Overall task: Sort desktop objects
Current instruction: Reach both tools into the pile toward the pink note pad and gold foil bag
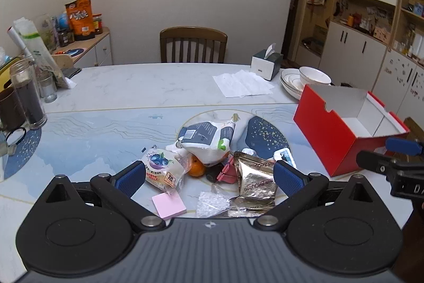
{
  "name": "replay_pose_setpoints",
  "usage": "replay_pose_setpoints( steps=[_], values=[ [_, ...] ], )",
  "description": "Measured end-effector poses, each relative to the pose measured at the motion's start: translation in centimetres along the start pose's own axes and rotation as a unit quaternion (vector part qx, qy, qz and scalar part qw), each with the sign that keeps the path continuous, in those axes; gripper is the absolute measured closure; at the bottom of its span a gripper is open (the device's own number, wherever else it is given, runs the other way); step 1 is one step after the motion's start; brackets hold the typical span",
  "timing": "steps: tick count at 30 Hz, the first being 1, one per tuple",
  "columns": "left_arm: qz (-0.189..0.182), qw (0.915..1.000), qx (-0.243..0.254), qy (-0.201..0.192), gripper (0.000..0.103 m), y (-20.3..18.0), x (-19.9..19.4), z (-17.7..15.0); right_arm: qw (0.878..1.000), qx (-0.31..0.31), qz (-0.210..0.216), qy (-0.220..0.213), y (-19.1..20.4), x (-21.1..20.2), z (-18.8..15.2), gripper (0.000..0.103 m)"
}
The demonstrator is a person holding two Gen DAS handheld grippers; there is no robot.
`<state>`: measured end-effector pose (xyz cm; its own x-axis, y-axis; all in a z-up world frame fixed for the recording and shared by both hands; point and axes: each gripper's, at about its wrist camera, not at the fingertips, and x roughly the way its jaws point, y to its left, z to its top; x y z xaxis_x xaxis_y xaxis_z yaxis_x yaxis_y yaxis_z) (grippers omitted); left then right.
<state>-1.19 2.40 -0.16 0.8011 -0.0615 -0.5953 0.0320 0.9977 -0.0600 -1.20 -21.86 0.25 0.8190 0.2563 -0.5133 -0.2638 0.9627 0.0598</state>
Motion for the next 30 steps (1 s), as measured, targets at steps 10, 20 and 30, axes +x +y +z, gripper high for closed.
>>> replay_pose_setpoints(
  steps=[10, 20, 30],
  values=[
    [-0.021, 0.9985, 0.039, 0.031, 0.000, 2.9, 3.6, -1.3, 0.999, 0.009, -0.009, 0.029, 1.7, 3.1, 0.0, 0.021],
    [-0.040, 0.9947, 0.073, 0.060, 0.001, 5.4, 7.2, -2.8, 0.998, -0.001, -0.018, 0.062, 4.2, 6.3, -0.4, 0.021],
    [-0.063, 0.9866, 0.118, 0.094, 0.001, 7.5, 11.0, -4.0, 0.994, 0.006, -0.030, 0.105, 6.0, 10.4, -0.8, 0.021]
  ],
)
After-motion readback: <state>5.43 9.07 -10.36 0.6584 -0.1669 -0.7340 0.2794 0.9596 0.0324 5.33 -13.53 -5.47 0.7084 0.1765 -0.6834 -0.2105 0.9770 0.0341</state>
